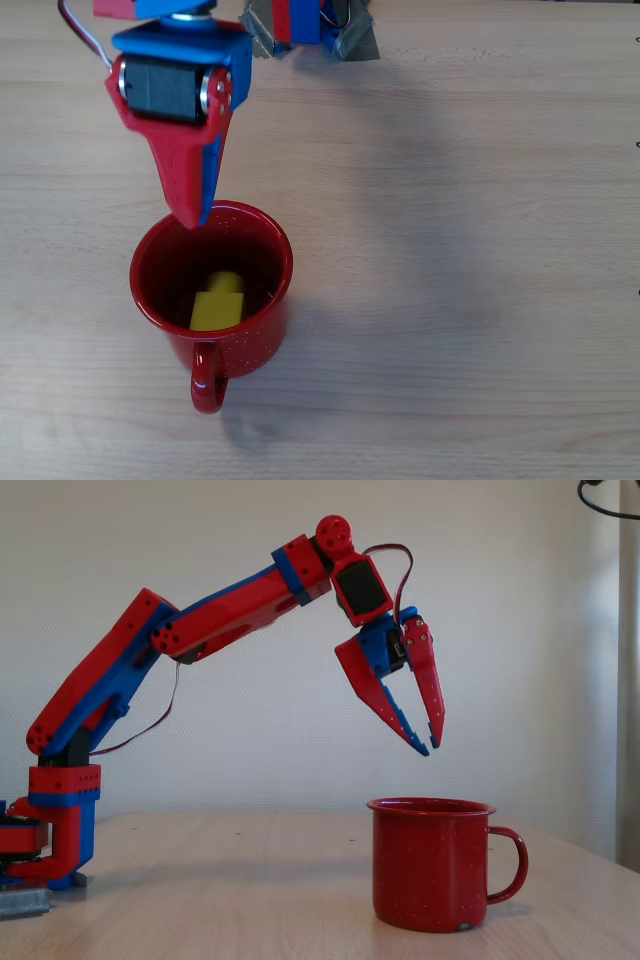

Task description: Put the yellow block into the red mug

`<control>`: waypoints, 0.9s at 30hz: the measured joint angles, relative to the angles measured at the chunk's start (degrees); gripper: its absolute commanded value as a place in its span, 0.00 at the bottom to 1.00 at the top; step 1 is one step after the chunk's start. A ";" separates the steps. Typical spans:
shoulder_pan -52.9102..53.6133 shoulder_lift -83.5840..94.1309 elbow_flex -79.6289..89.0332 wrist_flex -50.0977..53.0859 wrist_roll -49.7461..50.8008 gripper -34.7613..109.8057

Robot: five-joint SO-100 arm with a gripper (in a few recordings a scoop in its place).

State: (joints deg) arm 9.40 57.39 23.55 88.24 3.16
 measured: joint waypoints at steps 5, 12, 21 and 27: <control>-0.18 8.88 5.01 0.00 0.00 0.24; -0.09 25.75 23.29 -6.86 0.00 0.24; -2.29 54.32 53.79 -15.56 0.00 0.24; -4.22 71.63 75.50 -17.93 -0.53 0.24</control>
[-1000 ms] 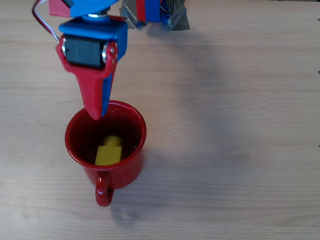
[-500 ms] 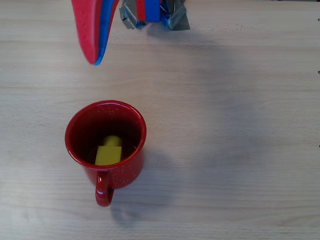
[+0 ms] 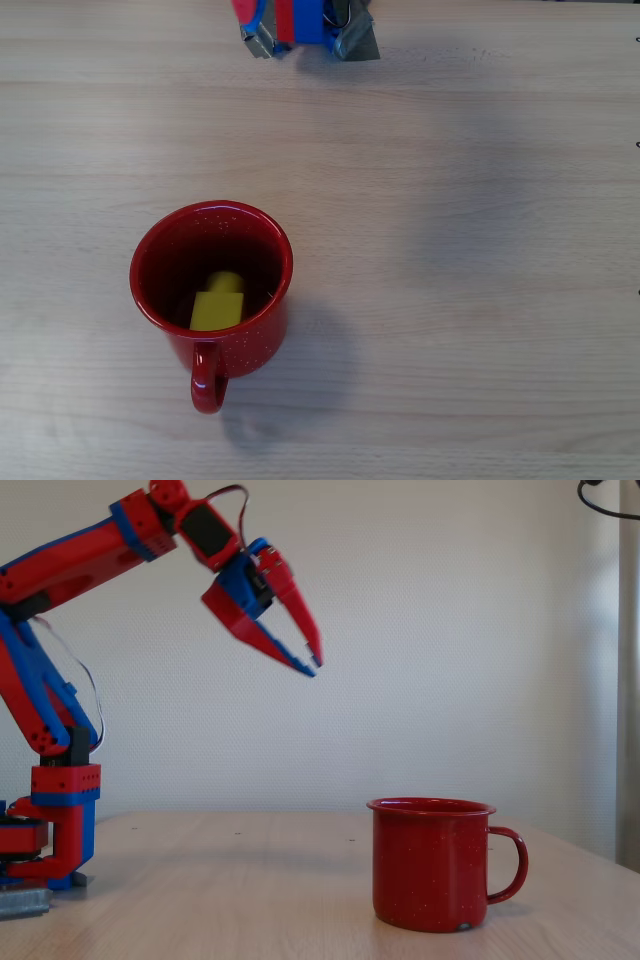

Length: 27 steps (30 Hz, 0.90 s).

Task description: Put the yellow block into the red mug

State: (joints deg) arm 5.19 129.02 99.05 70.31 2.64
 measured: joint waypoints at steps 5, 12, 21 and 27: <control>-3.69 15.73 19.78 -1.85 0.00 0.24; -7.65 34.80 42.36 -4.92 0.09 0.24; -9.32 49.75 61.26 -8.70 0.18 0.24; -9.40 54.93 67.32 -8.96 0.18 0.24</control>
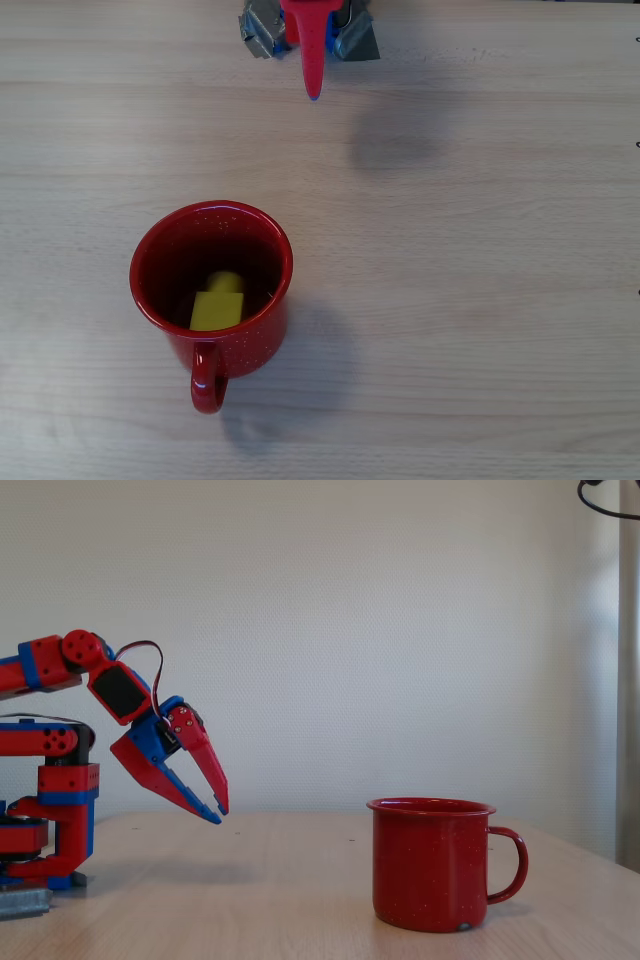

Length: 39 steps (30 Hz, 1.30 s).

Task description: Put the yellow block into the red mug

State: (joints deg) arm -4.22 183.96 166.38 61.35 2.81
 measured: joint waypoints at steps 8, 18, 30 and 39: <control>0.00 4.13 5.80 0.00 0.35 0.24; -0.88 4.39 7.12 0.00 -0.18 0.24; -1.05 4.39 7.12 0.00 -0.09 0.24; -1.05 4.39 7.12 0.00 -0.09 0.24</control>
